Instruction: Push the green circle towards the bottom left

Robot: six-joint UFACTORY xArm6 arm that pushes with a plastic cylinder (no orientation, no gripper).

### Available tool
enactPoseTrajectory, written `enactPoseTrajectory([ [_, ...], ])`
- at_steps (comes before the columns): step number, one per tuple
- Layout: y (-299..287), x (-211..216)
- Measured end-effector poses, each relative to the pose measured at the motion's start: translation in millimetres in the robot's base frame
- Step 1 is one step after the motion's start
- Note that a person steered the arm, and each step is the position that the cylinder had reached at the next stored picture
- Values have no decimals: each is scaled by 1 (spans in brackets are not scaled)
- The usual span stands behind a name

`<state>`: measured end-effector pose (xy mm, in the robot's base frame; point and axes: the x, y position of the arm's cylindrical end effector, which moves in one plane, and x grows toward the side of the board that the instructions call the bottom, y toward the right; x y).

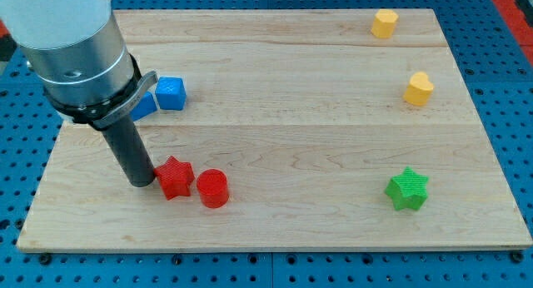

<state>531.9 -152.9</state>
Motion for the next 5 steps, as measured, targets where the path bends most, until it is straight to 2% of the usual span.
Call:
enactPoseTrajectory([
  [1,28,0],
  [2,5,16],
  [5,-131,-32],
])
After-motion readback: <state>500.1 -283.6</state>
